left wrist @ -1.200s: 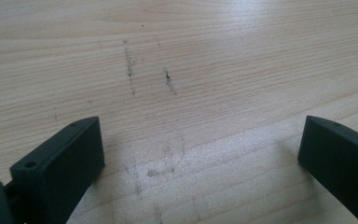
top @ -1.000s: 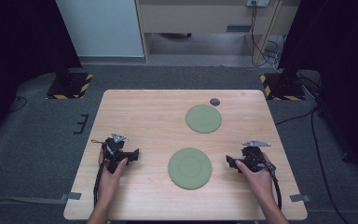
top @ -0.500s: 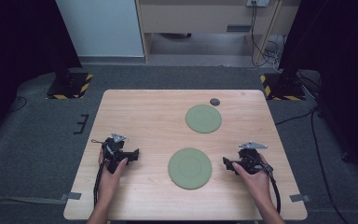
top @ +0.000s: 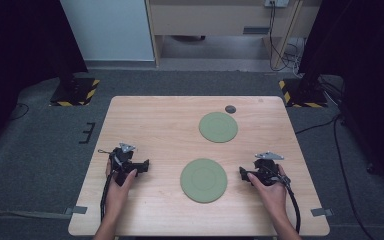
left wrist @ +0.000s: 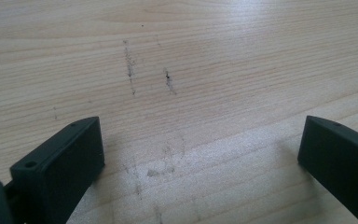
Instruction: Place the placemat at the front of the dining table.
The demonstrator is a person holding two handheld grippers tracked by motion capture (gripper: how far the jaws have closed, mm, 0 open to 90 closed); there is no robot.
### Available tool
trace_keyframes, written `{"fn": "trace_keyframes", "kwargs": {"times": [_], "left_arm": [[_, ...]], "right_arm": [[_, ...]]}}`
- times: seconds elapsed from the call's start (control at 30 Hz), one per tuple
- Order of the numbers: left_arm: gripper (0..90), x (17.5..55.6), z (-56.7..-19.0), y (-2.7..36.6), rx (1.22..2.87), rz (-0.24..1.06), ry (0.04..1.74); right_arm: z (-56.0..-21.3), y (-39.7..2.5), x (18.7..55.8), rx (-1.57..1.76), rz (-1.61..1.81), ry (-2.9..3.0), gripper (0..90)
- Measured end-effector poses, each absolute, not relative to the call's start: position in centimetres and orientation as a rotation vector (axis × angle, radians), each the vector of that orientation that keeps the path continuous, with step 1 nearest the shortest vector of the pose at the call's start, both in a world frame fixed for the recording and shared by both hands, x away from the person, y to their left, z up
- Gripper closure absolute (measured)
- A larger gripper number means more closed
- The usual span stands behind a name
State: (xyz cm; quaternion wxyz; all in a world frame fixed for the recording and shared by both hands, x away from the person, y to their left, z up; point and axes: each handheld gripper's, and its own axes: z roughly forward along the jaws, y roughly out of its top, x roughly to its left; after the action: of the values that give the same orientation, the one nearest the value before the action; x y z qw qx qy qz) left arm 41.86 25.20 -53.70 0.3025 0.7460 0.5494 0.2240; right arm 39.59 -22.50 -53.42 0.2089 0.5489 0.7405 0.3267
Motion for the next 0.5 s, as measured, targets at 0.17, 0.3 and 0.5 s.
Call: {"fn": "trace_keyframes", "kwargs": {"times": [0.17, 0.3, 0.5], "left_arm": [[0.0, 41.86, -53.7, 25.2, 1.978, 0.594, 1.457], [0.0, 41.86, -53.7, 25.2, 1.978, 0.594, 1.456], [0.0, 41.86, -53.7, 25.2, 1.978, 0.594, 1.456]], "right_arm": [[-53.77, -22.32, 39.9, 1.517, 0.897, 2.035, 8.0], [-53.89, -21.99, 40.02, 1.502, 0.862, 2.031, 6.6], [-53.9, -22.03, 39.91, 1.492, 0.863, 2.046, 5.4]]}}
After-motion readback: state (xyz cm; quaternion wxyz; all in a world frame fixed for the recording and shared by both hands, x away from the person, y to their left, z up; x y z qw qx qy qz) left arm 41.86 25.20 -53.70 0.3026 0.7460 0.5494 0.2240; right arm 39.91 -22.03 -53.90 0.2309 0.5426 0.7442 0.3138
